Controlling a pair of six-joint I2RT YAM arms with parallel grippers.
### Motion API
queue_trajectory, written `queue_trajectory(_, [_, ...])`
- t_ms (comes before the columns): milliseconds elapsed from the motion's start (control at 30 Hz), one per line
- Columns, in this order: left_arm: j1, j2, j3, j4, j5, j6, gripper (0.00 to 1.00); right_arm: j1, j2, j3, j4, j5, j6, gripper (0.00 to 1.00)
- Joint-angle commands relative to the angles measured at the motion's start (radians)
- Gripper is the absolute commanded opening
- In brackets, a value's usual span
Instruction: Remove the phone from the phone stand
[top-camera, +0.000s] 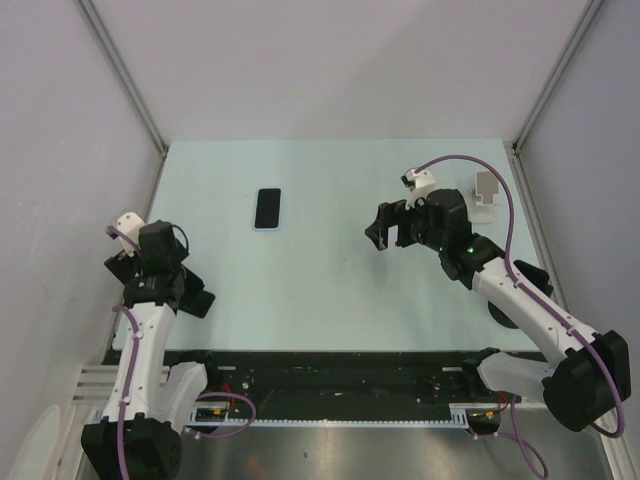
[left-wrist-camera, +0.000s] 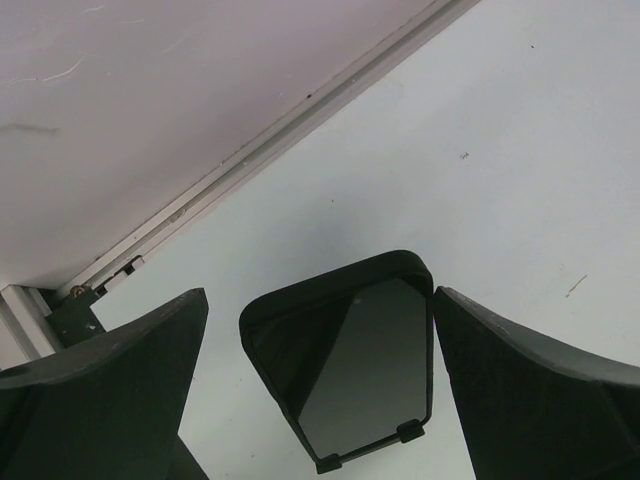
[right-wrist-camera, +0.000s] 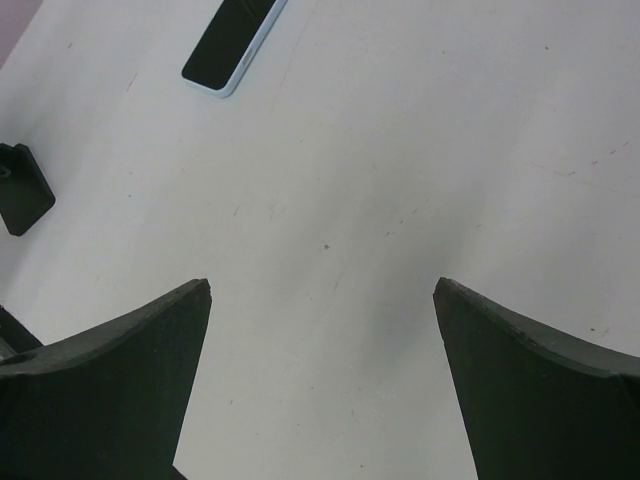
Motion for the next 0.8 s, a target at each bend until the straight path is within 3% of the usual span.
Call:
queue_trajectory(0, [0.011,-0.002,0.053,-0.003,0.04,-0.045,1.0,-0.008,-0.031,0.001,0.04,-0.022,-0.001,1.0])
queue_trajectory(300, [0.01,-0.025,0.062,-0.009,0.04,-0.11,1.0,-0.015,-0.039,0.001,0.042,-0.032,-0.004,1.0])
queue_trajectory(767, [0.011,0.062,0.047,-0.032,-0.046,-0.196,1.0,-0.018,-0.037,0.001,0.042,-0.042,-0.009,1.0])
